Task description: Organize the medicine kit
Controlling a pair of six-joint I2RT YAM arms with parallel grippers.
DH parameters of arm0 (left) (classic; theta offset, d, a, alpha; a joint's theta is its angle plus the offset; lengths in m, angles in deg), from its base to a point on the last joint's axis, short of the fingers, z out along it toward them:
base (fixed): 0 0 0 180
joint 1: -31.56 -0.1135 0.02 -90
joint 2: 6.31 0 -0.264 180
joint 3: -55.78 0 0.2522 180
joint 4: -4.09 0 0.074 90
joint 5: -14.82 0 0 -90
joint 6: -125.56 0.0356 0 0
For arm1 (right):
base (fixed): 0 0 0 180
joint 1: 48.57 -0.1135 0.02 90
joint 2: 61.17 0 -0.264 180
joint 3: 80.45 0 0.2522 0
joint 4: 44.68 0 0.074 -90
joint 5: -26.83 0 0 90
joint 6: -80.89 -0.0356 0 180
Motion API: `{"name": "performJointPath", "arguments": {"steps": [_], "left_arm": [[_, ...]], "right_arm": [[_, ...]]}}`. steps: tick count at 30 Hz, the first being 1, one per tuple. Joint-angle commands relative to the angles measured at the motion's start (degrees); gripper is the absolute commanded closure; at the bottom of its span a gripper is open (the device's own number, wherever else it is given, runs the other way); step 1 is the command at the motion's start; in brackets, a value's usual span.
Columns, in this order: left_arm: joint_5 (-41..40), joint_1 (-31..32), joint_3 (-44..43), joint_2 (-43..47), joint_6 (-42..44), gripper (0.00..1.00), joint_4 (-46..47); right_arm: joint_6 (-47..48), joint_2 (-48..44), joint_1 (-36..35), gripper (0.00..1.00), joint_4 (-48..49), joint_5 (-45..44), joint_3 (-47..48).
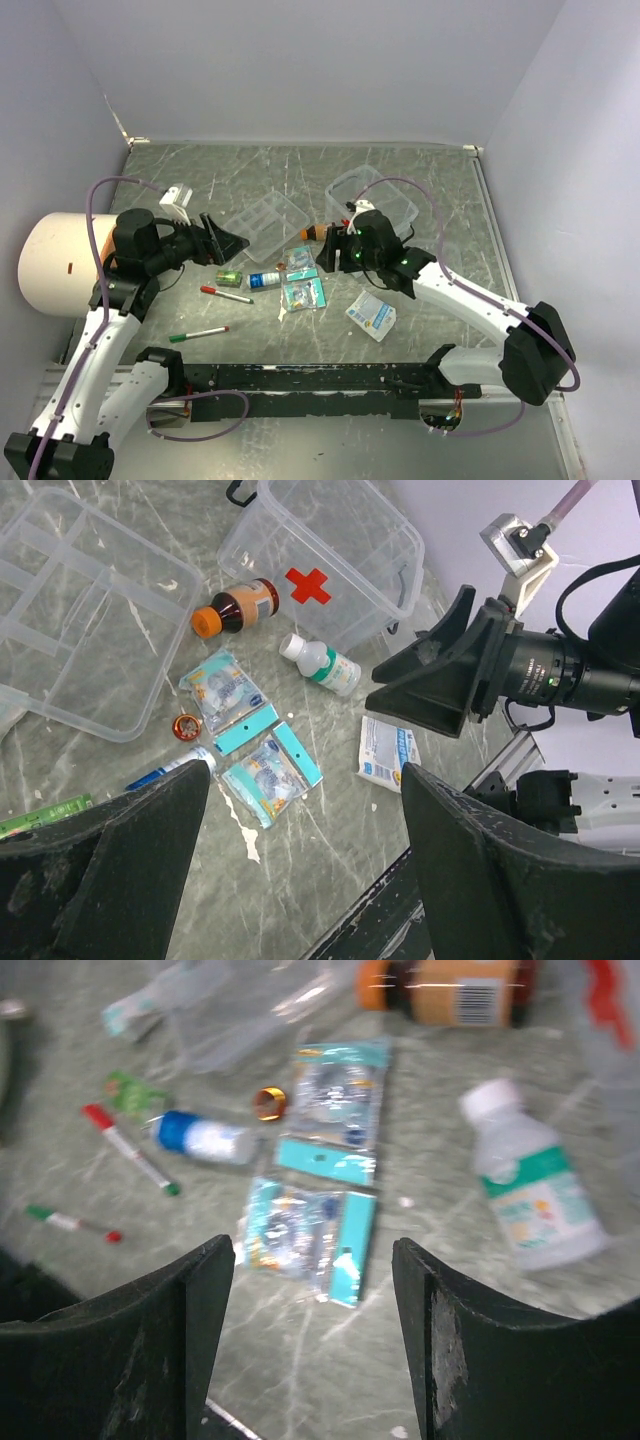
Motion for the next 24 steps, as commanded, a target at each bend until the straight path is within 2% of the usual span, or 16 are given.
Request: {"name": "performJointPath", "arguments": {"steps": [1, 9, 18, 20, 24], "left_arm": [[-0.85, 0.58, 0.48, -0.54, -1.18, 0.12, 5.19], [-2.51, 0.68, 2.78, -1.63, -3.98, 0.15, 10.66], [-4.33, 0.68, 1.92, -2.48, -2.10, 0.16, 7.67], [-4.27, 0.66, 2.06, -2.30, -2.31, 0.16, 7.95], [-4.33, 0.68, 2.03, -2.32, -2.43, 0.16, 8.12]], "right_arm": [[-0.50, 0.17, -0.11, 0.35, -5.87, -15.80, 2.08], [3.89, 1.54, -0.07, 0.33, -6.99, -27.23, 3.61], [7.13, 2.88, 1.54, 0.33, -3.82, -33.43, 1.25], [10.55, 2.94, 1.56, 0.37, -3.17, -31.58, 1.03], [17.79, 3.48, 1.53, 0.40, -2.11, -21.35, 0.04]]}}
